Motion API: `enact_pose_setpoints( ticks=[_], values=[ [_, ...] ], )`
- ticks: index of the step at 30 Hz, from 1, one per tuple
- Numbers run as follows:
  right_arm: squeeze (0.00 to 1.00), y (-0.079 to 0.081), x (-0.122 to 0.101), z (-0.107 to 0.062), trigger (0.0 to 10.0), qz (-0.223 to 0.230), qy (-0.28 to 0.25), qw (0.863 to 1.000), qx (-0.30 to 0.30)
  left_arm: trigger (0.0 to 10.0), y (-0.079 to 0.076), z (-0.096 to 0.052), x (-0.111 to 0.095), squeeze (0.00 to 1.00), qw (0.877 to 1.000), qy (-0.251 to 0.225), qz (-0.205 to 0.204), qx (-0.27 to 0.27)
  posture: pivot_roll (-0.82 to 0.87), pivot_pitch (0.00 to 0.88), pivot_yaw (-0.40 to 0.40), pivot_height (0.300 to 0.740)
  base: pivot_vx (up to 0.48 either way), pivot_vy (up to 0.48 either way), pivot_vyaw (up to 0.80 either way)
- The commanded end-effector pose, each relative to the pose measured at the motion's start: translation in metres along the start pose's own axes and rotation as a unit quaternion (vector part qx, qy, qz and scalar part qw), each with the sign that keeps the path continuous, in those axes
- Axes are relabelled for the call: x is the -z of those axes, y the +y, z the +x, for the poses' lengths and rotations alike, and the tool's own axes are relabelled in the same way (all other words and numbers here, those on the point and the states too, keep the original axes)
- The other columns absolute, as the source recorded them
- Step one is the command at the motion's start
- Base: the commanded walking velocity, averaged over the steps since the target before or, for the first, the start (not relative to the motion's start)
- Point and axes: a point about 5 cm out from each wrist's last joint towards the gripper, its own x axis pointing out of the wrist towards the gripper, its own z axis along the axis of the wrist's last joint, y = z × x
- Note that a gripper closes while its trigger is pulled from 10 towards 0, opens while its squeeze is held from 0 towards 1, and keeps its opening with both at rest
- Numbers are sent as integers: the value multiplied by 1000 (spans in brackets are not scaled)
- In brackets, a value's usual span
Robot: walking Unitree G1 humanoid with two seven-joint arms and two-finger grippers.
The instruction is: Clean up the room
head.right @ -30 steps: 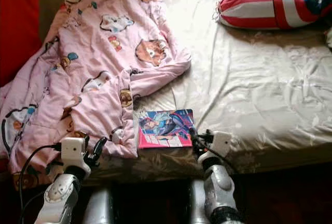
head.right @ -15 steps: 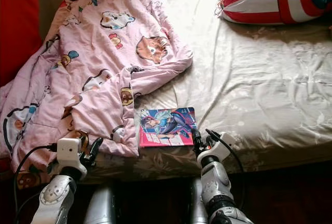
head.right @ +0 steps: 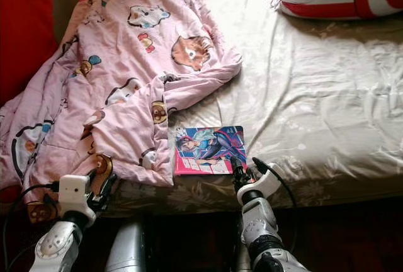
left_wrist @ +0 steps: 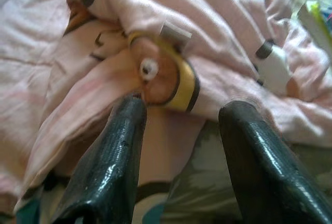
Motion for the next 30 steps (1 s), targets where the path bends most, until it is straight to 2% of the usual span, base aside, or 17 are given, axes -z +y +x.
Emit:
enact_pose_setpoints(
  ticks=[1, 13, 15, 20, 27, 28, 30],
  values=[
    [0, -6, 5, -3, 10000, 12, 8, 1000, 19, 10000, 6, -6, 3, 0, 1000, 10, 0, -6, 179, 267, 55, 572, 0, 0, 0],
    [0, -12, 1, -4, 10000, 26, 6, 999, 19, 10000, 8, -15, 1, 0, 1000, 20, 13, -3, 205, 297, 62, 572, 0, 0, 0],
    [0, -7, 4, -3, 10000, 47, 14, 999, -3, 10000, 8, -17, 0, 0, 1000, 19, 14, -4, 211, 300, 63, 572, 0, 0, 0],
    [0, 8, 5, 2, 10000, 57, 20, 997, -54, 10000, 10, -19, 0, 0, 999, 24, 20, -5, 221, 304, 67, 572, 0, 0, 0],
    [0, 15, 1, 6, 10000, 55, 19, 996, -62, 10000, 10, -21, 0, 0, 999, 28, 24, -4, 223, 305, 69, 572, 0, 0, 0],
    [0, 15, 1, 6, 7373, 55, 18, 996, -61, 10000, 9, -21, 0, 0, 999, 28, 25, -3, 223, 305, 68, 572, 0, 0, 0],
    [0, 15, 0, 6, 7373, 56, 18, 996, -61, 10000, 8, -21, 0, 0, 999, 28, 26, -2, 223, 305, 67, 572, 0, 0, 0]
  ],
)
